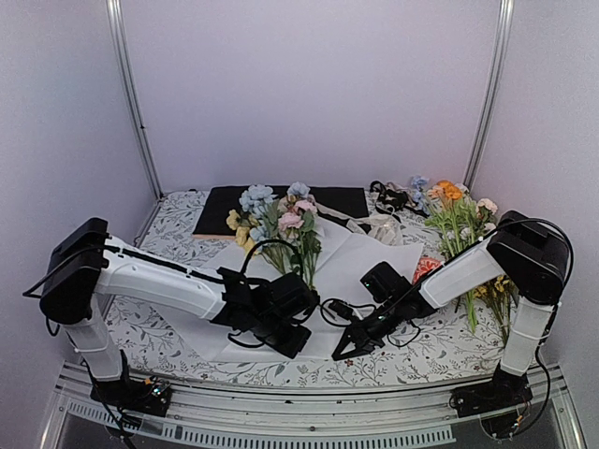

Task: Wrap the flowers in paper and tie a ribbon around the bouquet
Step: Press the fold line on the 1/4-folded wrapping paper.

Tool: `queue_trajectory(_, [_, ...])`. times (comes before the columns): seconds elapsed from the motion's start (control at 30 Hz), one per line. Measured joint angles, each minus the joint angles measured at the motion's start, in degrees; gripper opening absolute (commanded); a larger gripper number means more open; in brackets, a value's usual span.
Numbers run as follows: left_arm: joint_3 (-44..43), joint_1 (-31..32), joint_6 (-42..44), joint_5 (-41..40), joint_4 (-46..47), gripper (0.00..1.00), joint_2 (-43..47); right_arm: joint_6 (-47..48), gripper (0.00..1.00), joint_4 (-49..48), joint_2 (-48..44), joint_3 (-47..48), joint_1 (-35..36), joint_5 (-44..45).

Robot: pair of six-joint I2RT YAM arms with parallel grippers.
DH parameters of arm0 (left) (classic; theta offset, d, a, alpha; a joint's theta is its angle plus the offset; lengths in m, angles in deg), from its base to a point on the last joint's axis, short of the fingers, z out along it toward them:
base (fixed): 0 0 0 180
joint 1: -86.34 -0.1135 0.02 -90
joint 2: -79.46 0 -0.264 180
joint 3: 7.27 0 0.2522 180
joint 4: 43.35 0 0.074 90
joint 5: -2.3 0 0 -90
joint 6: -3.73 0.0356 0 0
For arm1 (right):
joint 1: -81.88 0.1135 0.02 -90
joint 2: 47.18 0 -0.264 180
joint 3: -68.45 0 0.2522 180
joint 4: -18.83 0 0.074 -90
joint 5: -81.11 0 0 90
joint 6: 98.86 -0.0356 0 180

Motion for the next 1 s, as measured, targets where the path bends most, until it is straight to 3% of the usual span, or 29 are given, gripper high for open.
queue_trajectory(1.0, [21.97,-2.78,-13.44,5.95,8.87,0.0,13.75,-0.2,0.0,-0.68,0.0,-0.33,0.11,-0.09])
